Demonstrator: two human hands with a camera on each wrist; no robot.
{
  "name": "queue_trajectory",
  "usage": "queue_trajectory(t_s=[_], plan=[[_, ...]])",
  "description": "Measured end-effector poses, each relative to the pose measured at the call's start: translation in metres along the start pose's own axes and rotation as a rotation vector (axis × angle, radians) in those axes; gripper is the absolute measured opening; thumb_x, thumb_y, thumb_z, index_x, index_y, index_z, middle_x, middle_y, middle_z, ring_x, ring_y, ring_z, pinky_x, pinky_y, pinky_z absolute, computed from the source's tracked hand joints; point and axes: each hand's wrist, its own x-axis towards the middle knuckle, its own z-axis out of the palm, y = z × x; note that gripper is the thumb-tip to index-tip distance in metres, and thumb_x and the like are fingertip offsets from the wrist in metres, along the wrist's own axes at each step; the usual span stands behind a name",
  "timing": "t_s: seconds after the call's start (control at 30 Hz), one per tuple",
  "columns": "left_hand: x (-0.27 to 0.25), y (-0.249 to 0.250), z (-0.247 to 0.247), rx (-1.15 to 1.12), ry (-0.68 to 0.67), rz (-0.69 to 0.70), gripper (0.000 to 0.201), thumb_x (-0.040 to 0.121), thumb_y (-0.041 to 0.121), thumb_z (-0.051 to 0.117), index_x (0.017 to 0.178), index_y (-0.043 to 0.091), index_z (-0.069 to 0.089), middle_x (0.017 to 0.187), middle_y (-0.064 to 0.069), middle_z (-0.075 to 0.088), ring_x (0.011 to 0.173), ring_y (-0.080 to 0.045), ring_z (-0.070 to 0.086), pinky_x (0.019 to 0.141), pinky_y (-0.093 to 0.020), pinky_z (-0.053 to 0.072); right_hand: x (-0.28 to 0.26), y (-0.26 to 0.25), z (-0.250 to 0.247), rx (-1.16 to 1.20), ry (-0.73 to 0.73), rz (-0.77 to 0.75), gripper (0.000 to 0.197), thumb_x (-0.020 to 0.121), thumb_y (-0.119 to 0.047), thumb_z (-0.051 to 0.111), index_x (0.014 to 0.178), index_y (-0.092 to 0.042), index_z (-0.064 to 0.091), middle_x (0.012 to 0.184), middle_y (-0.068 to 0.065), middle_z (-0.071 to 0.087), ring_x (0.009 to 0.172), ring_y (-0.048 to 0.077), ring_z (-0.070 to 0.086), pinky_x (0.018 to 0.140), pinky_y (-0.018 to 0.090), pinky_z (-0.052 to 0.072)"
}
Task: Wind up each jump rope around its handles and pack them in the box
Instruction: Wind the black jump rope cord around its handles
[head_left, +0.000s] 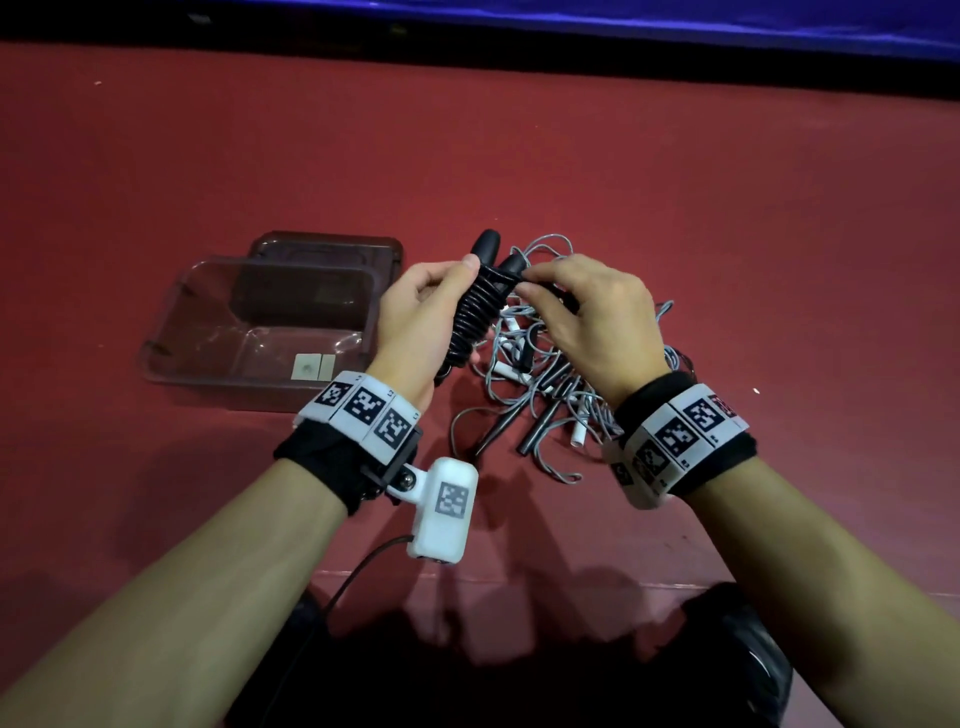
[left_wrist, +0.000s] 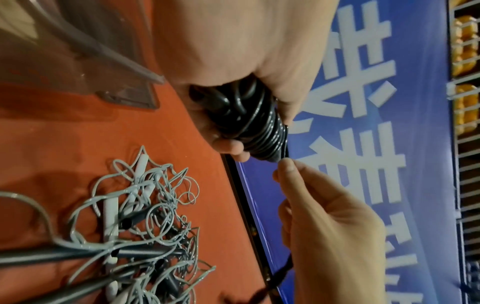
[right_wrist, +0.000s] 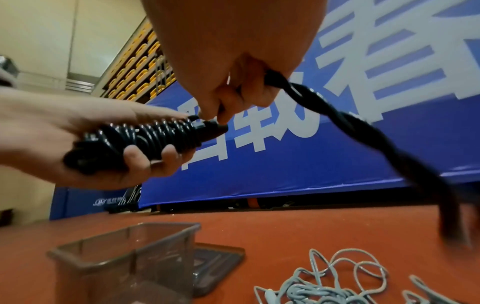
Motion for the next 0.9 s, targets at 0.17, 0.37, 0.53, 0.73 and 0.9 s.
queue_trajectory(t_s=[0.17, 0.37, 0.53, 0.73, 0.9], plan=[[0.002, -0.001, 0.0, 0.075, 0.132, 0.087, 0.032, 0.075, 0.053, 0.081, 0.095, 0.03, 0.072, 0.097, -0.005, 0.077, 0.093, -0.034, 0.075, 0.083, -0.06, 0.058, 0.004, -0.004, 0.002, 0.119, -0.268, 0.157, 0.022, 0.102, -0.041, 0.053, 0.103, -0.029, 0.071, 0.075, -0.012, 0.067, 0.069, 0.006, 0.058, 0.069, 0.032, 0.044], [-0.004, -0.003, 0.0, 0.134, 0.15, 0.149, 0.035, 0.07, 0.054, 0.08, 0.092, 0.03, 0.071, 0.094, -0.003, 0.077, 0.091, -0.03, 0.075, 0.084, -0.063, 0.058, 0.004, -0.003, -0.005, 0.053, -0.42, 0.049, 0.032, 0.101, -0.05, 0.049, 0.087, -0.022, 0.058, 0.061, -0.005, 0.051, 0.061, 0.012, 0.049, 0.061, 0.033, 0.038], [-0.007, -0.001, 0.003, 0.16, 0.137, 0.167, 0.028, 0.073, 0.048, 0.081, 0.09, 0.029, 0.07, 0.092, 0.001, 0.075, 0.089, -0.029, 0.074, 0.078, -0.059, 0.059, 0.003, 0.0, -0.005, -0.006, -0.371, 0.029, 0.037, 0.101, -0.053, 0.051, 0.075, -0.028, 0.059, 0.054, -0.006, 0.047, 0.056, 0.01, 0.047, 0.056, 0.031, 0.03], [-0.008, -0.008, 0.003, 0.079, 0.105, 0.069, 0.023, 0.082, 0.042, 0.079, 0.092, 0.024, 0.071, 0.094, -0.016, 0.075, 0.082, -0.036, 0.073, 0.058, -0.042, 0.058, 0.008, 0.004, -0.009, 0.367, -0.54, 0.217, 0.041, 0.107, -0.041, 0.046, 0.088, -0.015, 0.073, 0.06, -0.005, 0.044, 0.054, 0.011, 0.035, 0.057, 0.029, 0.031], [-0.009, -0.006, 0.003, -0.196, -0.081, -0.094, 0.032, 0.096, 0.031, 0.067, 0.107, 0.001, 0.063, 0.088, -0.027, 0.066, 0.067, -0.033, 0.063, 0.046, -0.03, 0.046, 0.015, 0.0, -0.017, 0.639, -0.706, 0.485, 0.049, 0.098, -0.052, 0.055, 0.081, -0.012, 0.076, 0.061, 0.0, 0.054, 0.046, 0.01, 0.034, 0.043, 0.02, 0.025]])
